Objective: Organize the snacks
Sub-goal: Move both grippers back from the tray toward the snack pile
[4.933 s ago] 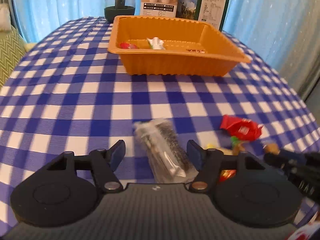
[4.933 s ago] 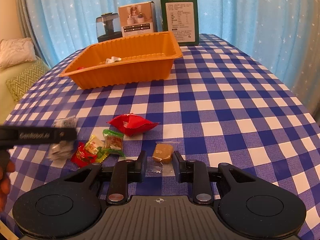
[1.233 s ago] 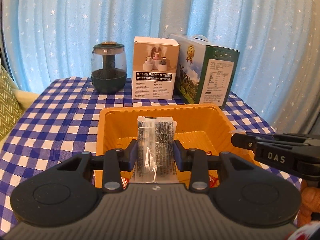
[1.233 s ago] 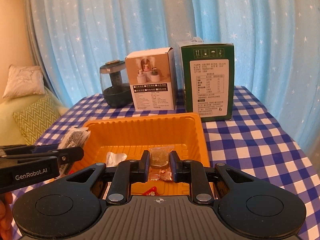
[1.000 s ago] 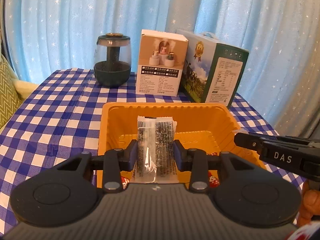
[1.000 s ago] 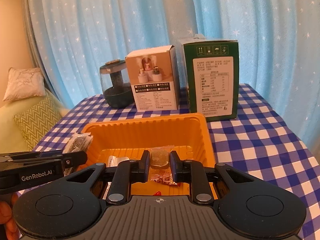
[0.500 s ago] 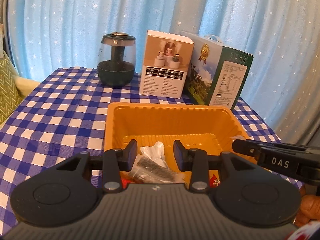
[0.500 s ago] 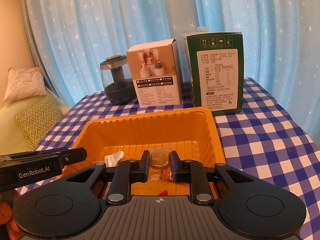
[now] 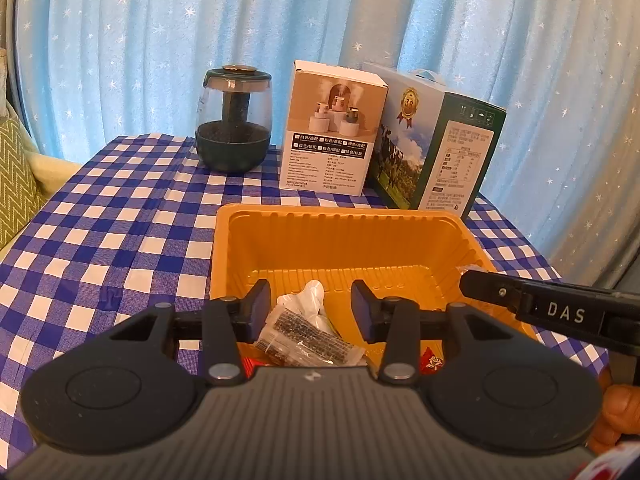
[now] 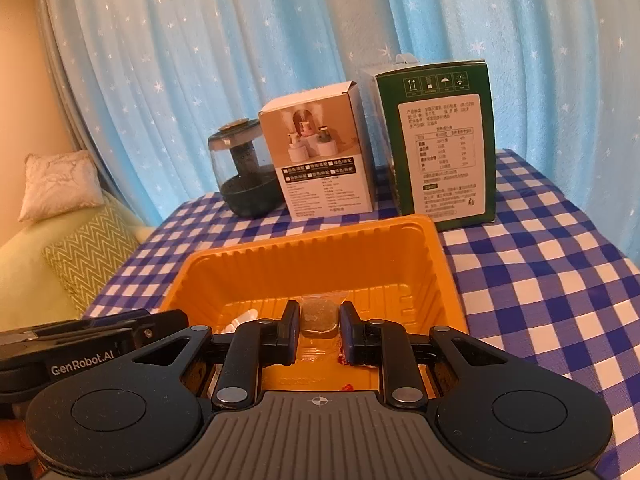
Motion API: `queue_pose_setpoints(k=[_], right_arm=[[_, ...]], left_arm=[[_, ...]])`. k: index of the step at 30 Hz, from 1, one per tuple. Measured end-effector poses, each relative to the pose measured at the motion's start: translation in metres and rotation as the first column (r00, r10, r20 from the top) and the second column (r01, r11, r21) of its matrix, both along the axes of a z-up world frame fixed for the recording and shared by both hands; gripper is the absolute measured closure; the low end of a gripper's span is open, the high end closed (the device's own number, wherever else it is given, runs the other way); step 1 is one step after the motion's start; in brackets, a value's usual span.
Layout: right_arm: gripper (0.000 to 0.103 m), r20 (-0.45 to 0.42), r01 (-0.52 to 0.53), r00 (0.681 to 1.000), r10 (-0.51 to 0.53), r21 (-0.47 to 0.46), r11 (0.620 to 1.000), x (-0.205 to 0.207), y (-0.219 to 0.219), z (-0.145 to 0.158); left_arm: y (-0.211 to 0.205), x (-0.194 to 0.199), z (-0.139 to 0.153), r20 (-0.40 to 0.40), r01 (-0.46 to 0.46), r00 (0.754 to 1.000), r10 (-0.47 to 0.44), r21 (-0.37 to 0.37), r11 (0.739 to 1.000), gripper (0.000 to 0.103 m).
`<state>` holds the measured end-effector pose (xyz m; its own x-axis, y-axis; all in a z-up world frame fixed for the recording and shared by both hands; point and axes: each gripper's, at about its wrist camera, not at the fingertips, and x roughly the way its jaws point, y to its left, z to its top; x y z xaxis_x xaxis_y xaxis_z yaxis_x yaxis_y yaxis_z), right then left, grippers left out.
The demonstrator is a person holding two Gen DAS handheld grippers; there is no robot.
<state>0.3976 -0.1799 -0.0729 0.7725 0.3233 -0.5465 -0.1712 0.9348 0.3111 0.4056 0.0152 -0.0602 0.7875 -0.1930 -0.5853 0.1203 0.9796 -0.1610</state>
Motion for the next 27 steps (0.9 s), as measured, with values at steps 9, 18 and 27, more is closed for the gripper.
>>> queue_pose_setpoints(k=[9, 18, 27], right_arm=[[0.065, -0.019, 0.007, 1.0, -0.005, 0.083, 0.997, 0.004, -0.009, -0.005], [0.063, -0.017, 0.043, 0.999, -0.042, 0.078, 0.996, 0.003, -0.019, -0.004], [0.063, 0.02, 0.057, 0.998, -0.058, 0.025, 0.998, -0.016, -0.024, 0.002]], left_arm=[[0.002, -0.001, 0.0, 0.0, -0.003, 1.0, 0.002, 0.012, 1.0, 0.062], [0.0, -0.004, 0.001, 0.009, 0.008, 1.0, -0.009, 0.024, 1.0, 0.061], [-0.009, -0.02, 0.005, 0.026, 0.041, 0.999, -0.042, 0.047, 0.998, 0.059]])
